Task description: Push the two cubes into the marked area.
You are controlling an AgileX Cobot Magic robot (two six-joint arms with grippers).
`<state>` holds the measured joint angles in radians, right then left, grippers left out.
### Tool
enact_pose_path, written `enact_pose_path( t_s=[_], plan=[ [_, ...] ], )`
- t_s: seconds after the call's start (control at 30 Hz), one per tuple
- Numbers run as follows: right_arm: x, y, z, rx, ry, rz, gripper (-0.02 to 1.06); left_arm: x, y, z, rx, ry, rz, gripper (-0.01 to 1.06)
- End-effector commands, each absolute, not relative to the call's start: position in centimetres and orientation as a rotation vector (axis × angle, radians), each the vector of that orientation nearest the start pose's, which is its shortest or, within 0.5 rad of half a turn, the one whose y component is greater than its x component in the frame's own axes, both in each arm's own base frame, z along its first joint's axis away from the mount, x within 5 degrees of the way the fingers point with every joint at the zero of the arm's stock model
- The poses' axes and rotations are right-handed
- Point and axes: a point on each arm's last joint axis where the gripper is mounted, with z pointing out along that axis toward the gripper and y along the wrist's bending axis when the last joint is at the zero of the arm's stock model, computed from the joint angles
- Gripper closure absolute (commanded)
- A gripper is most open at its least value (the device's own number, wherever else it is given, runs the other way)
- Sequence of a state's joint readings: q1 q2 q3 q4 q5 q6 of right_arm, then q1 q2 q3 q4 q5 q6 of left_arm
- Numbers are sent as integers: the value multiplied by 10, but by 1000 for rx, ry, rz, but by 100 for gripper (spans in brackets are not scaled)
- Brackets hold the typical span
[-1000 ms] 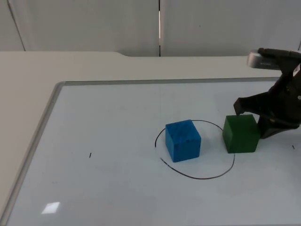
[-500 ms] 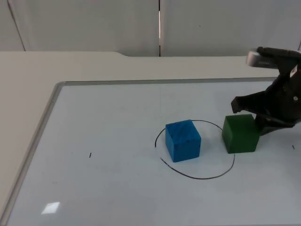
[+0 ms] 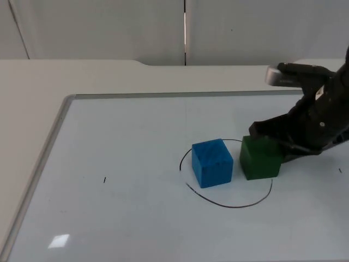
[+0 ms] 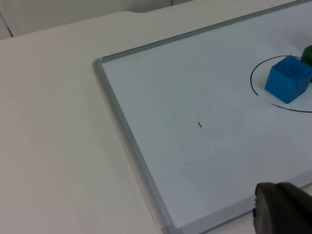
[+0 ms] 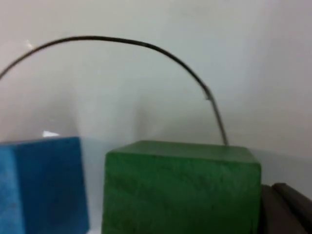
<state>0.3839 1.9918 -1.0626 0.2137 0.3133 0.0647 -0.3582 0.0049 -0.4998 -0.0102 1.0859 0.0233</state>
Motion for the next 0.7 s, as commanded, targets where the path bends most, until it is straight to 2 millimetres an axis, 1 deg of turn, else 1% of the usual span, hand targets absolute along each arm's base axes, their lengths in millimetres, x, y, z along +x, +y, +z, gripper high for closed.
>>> enact_pose_path(
  t_s=[0.0, 0.4, 0.57, 0.67],
  plan=[
    [344, 149, 114, -178, 2710, 286, 105, -5, 1, 275, 386, 2035, -219, 105],
    [341, 156, 114, -206, 2710, 292, 105, -5, 1, 275, 386, 2035, -219, 105],
    [336, 166, 114, -244, 2709, 300, 105, -5, 1, 275, 386, 2035, -219, 105],
    [336, 165, 114, -246, 2706, 299, 105, -5, 1, 275, 386, 2035, -219, 105]
  ],
)
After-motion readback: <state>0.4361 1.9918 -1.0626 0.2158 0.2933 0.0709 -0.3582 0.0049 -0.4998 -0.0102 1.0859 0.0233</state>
